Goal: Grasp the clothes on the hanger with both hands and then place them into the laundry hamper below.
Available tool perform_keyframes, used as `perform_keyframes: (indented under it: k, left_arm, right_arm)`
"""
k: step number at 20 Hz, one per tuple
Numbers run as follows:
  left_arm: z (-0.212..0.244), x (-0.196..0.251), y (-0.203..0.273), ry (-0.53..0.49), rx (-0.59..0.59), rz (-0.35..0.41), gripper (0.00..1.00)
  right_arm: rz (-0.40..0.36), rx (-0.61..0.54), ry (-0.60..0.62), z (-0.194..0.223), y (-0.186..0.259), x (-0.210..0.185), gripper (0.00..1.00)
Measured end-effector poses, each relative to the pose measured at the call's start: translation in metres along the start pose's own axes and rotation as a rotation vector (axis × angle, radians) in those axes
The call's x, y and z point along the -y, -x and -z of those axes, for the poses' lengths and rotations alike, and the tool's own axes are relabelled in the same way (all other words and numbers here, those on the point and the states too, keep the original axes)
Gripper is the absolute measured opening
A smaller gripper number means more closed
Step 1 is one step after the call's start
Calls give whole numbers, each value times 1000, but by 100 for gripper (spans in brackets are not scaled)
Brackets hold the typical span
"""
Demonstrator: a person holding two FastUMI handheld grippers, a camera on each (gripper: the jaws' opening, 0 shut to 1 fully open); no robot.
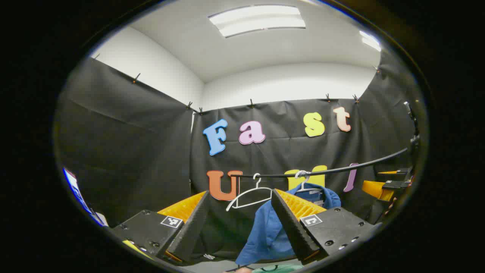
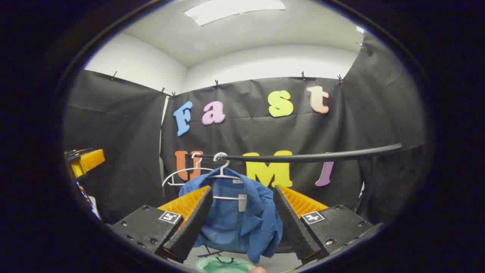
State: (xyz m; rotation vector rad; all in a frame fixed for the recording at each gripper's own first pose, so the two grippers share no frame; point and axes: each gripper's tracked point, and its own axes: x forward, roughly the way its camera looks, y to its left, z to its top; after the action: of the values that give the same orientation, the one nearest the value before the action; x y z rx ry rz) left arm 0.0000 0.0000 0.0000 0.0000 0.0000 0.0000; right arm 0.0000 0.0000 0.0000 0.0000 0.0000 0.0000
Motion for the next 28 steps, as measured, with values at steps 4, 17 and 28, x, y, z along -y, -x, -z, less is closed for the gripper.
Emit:
perform_keyframes:
  k: [4, 17, 28]
  left_arm:
    - [7, -15, -9, 17, -2, 6, 93]
    - [41, -4, -41, 17, -21, 169, 100]
    - [133, 70, -66, 21, -192, 310, 100]
  right_arm:
    - [29, -21, 11, 7, -9, -7, 100]
    - [205, -74, 0, 32, -20, -12, 100]
    - [272, -238, -61, 122, -64, 4, 100]
